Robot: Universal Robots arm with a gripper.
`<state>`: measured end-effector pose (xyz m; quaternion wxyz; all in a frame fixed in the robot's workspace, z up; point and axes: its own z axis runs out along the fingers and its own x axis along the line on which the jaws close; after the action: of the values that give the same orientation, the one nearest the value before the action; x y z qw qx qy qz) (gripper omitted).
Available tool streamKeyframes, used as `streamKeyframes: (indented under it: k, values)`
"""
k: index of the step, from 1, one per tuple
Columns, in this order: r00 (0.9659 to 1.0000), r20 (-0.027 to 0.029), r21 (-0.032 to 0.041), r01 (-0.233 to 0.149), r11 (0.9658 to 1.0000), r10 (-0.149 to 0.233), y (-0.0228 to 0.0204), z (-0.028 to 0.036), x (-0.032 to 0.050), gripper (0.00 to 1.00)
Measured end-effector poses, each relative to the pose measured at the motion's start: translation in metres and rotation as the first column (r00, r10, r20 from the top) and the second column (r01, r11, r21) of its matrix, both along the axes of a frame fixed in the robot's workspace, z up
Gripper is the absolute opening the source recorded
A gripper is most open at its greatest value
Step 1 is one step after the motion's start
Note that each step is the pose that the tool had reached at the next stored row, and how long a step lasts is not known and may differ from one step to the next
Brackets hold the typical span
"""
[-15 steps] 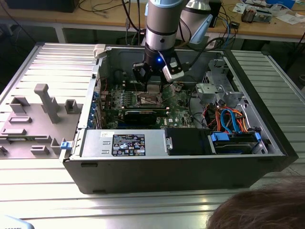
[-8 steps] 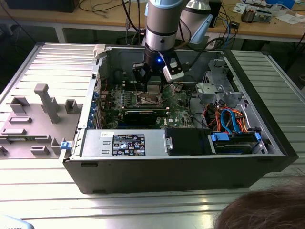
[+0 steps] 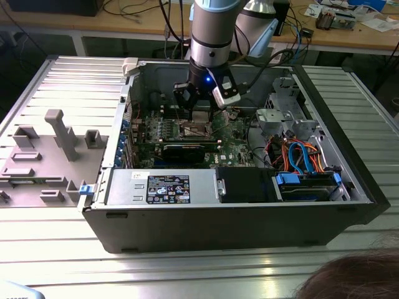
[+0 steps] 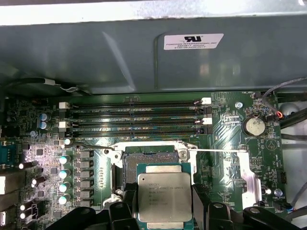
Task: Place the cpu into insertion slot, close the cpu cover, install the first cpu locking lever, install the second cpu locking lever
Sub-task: 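Place the cpu into insertion slot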
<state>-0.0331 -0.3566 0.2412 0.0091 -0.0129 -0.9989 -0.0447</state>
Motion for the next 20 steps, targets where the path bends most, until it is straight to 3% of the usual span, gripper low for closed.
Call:
streamKeyframes:
  k: [20]
  values:
    - [1.0000,0.0000,0.0000,0.000,1.0000,0.000,0.0000,-0.0056,0.0000,0.55]
